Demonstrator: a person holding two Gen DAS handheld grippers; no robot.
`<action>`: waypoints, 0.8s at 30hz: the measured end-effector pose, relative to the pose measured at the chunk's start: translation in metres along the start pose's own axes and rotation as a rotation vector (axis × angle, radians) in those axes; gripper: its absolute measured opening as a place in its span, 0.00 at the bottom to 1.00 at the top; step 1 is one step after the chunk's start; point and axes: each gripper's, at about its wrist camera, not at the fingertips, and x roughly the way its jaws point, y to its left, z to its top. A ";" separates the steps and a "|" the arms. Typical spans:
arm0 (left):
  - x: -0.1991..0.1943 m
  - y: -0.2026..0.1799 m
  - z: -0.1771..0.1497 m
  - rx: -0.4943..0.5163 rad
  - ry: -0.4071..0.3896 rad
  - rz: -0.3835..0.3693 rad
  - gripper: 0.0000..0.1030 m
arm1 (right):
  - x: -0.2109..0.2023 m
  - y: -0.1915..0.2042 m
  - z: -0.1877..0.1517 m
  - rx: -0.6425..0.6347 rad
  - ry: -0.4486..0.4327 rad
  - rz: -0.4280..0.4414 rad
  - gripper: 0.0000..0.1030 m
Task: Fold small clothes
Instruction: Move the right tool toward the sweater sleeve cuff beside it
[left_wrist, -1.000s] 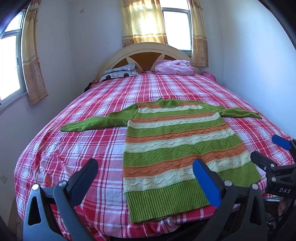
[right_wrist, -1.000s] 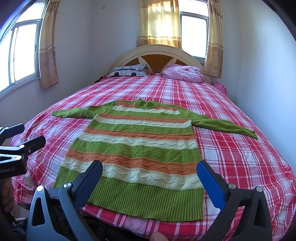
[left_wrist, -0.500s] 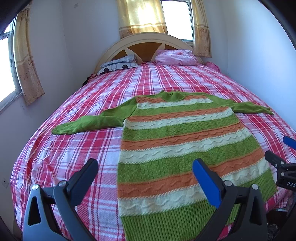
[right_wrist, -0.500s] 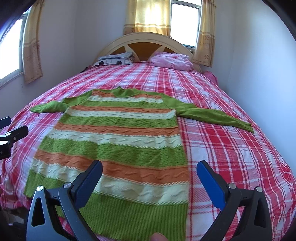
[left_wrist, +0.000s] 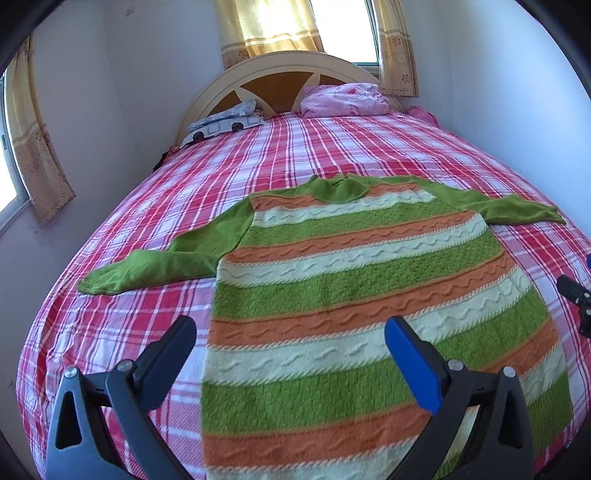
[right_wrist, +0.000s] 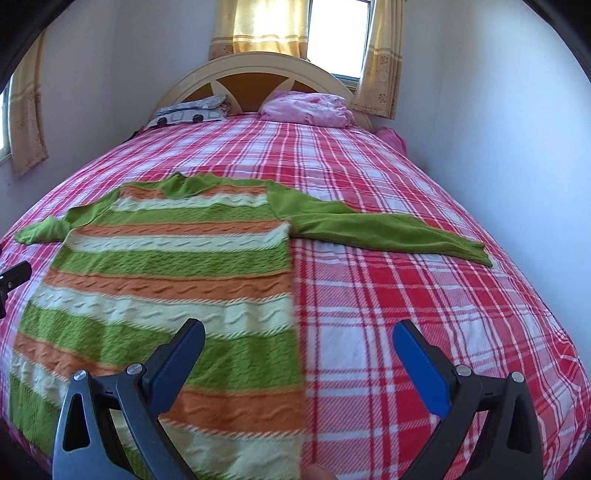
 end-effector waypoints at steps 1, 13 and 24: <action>0.005 -0.001 0.003 -0.002 0.000 -0.009 1.00 | 0.004 -0.004 0.002 0.003 0.003 -0.007 0.99; 0.064 -0.017 0.038 -0.013 -0.006 -0.008 1.00 | 0.081 -0.062 0.030 0.045 0.072 -0.135 0.99; 0.119 -0.025 0.063 -0.054 0.019 0.004 1.00 | 0.134 -0.115 0.052 0.047 0.117 -0.267 0.99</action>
